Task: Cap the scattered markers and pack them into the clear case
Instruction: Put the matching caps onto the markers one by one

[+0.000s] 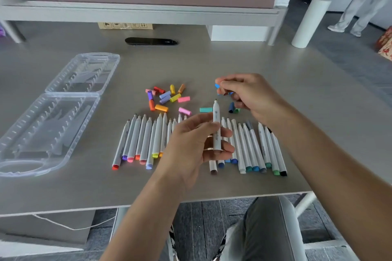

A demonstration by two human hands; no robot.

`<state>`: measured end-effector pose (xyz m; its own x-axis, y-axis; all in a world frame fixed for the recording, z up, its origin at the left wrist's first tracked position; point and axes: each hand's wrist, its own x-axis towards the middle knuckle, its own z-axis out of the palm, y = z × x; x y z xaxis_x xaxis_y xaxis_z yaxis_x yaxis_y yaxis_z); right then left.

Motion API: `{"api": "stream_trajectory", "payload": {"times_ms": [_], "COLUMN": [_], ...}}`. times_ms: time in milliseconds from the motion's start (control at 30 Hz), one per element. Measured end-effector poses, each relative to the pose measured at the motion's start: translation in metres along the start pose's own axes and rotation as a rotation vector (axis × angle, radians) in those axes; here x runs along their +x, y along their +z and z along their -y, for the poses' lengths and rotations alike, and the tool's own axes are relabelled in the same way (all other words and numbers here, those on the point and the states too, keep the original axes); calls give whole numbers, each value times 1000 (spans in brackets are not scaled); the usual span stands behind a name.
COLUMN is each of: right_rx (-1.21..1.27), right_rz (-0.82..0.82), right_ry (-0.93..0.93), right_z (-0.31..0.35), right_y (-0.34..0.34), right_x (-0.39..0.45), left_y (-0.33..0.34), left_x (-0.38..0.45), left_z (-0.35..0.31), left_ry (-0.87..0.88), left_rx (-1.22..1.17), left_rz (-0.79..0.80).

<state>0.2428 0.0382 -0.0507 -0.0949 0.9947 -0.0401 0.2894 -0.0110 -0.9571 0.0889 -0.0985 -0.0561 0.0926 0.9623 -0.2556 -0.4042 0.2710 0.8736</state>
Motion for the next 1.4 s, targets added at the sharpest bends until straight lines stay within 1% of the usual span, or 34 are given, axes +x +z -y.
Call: {"api": "stream_trajectory", "payload": {"times_ms": [67, 133, 300, 400, 500, 633, 733, 900, 1067, 1300, 1400], "right_rx": [207, 309, 266, 227, 208, 257, 279, 286, 250, 242, 232], "right_rz": [41, 56, 30, 40, 48, 4, 1, -111, -33, -87, -82], "right_ry": [120, 167, 165, 157, 149, 155, 141, 104, 82, 26, 14], "right_z": [3, 3, -4, -6, -7, -9, -11, -13, -14, -17, -19], "right_y": [-7, -13, -26, -32, -37, -44, -48, -58, -67, -79, -82], "right_x": [-13, -23, -43, -54, -65, -74, -80, -88, -99, -108, -110], "left_y": [5, 10, 20, 24, 27, 30, 34, 41, 49, 59, 62], "left_x": [-2, -4, -9, -11, -13, -18, -20, -22, -23, -23, -23], "left_z": [2, 5, 13, 16, 18, 22, 25, 28, 31, 36, 38], "left_ry": [-3, -6, -12, -18, -36, -32, -36, -40, -57, -34, -30], "left_rx": [14, 29, 57, 65, 81, 98, 110, 138, 184, 230, 226], "left_rz": [30, 61, 75, 53, 69, 81, 92, 112, 151, 150, 138]}}
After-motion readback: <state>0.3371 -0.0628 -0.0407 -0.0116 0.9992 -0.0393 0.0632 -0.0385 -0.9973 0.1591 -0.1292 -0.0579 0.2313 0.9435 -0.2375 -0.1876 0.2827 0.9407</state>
